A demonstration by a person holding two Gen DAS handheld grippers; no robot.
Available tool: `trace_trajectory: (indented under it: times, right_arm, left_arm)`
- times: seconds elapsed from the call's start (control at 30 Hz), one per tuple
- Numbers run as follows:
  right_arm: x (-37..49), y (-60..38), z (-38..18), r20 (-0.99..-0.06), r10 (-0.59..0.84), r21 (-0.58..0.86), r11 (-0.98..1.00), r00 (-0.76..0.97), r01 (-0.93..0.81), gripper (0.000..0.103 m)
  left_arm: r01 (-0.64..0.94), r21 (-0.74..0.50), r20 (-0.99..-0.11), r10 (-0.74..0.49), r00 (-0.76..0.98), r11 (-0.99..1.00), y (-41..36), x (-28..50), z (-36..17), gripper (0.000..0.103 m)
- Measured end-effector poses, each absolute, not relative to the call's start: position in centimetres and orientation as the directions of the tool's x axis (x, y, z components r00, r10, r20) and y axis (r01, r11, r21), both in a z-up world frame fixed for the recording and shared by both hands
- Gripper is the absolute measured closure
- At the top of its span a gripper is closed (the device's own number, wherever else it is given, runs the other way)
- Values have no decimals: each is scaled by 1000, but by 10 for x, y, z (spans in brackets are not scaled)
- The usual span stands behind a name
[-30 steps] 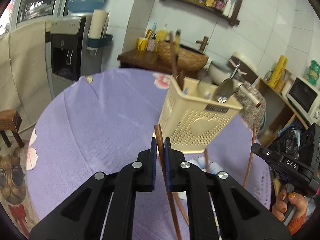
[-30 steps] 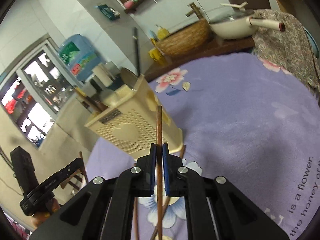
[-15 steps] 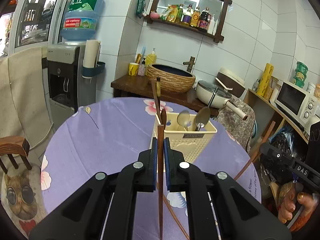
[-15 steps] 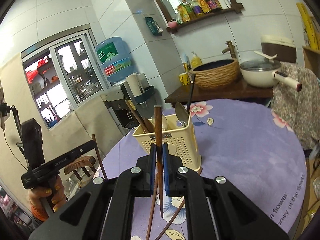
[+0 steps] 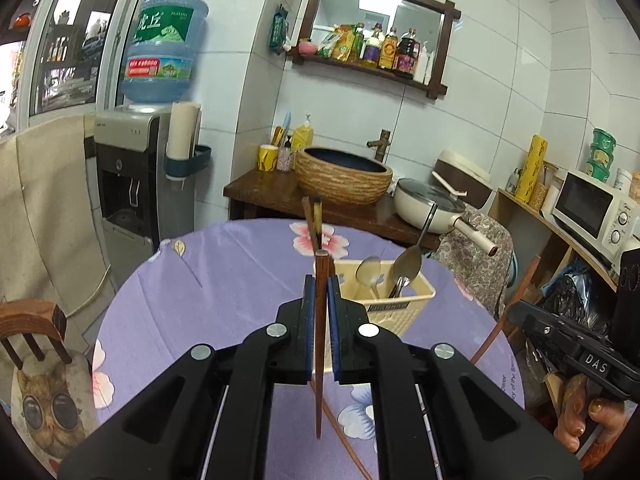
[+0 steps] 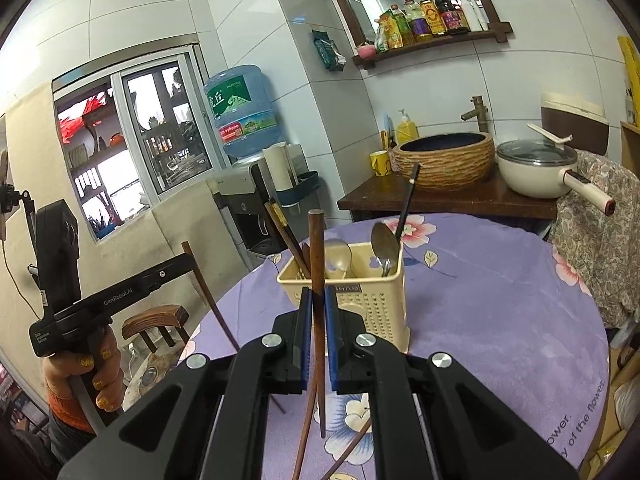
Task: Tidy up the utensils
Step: 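Lift the brown chopsticks in both grippers up over the holder, then lower the chopsticks into the holder and open both grippers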
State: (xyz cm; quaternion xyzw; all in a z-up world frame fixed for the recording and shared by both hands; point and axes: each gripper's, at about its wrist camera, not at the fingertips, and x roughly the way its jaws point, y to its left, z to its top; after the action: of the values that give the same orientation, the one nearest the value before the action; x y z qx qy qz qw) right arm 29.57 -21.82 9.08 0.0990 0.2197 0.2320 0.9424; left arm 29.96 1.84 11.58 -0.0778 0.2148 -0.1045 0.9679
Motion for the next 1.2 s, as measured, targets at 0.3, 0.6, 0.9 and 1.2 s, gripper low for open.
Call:
trace_trajectory:
  times: [0.3,0.6,0.9,1.2]
  right_arm:
    - [310,-211,153,-299,497,227,866,814,-445,96]
    - [341,-207,218,-228,446,164,894,866,-417,96]
    - [368,-205,201,-252,417,171,908,873,-383,96]
    - [388,-196,210,-192,355,130,933,915,-334,96]
  left_arm:
    - [253,-173,-315,-297,901,952,10,316,206,97]
    - [254,-159,-232,-286,930,954,-5,340,280,102]
    - [197,-188,-296,-247,923,962,9,357,241,101]
    - [113,-203,-364,-182,914,973,38,365,200,101]
